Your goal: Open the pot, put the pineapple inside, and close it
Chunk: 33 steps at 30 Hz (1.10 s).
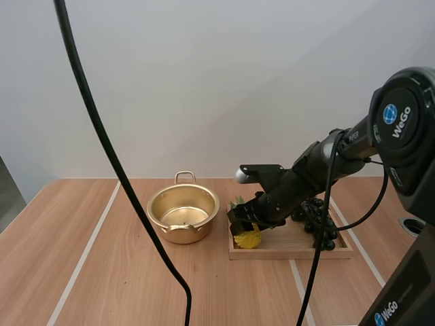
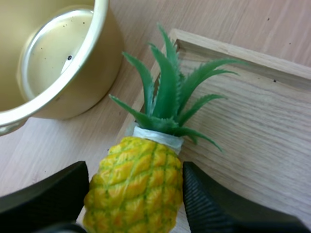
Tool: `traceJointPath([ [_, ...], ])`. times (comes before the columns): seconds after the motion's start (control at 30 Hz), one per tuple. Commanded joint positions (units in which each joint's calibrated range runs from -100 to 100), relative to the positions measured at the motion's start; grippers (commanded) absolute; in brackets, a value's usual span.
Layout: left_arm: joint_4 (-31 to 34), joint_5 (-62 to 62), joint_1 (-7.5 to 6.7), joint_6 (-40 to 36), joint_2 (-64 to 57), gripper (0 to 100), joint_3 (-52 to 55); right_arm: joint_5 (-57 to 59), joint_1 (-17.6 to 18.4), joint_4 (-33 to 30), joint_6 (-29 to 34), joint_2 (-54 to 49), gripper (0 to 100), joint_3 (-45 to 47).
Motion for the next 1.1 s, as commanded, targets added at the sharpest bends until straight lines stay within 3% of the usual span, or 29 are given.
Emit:
traceJointPath([
  [0.0,0.29,0.57,-0.12,-0.19,0.00,0,-0.35,-0.41,0.07,-1.17,0.05,-0.43,0,-0.64],
  [0.47,0.29,0.57,-0.12,0.15,0.00,0,-0.35,9.51,0.07,-0.94,4.50,-11.16,0,-19.22],
  [0.73,0.29,0.57,-0.12,0.35,-0.24,0,-0.35,7.41,0.07,1.62,4.50,-20.26,0,-29.21],
  [0.93,0.29,0.57,-0.12,2.75,-0.53,0,-0.35,-15.14,0.07,-1.14,7.40,-29.87,0,-32.37],
  [1.07,0.29,0.02,-0.12,2.74,-0.66,0,-0.35,-31.69,-0.20,-12.51,14.53,-35.95,0,-32.37],
])
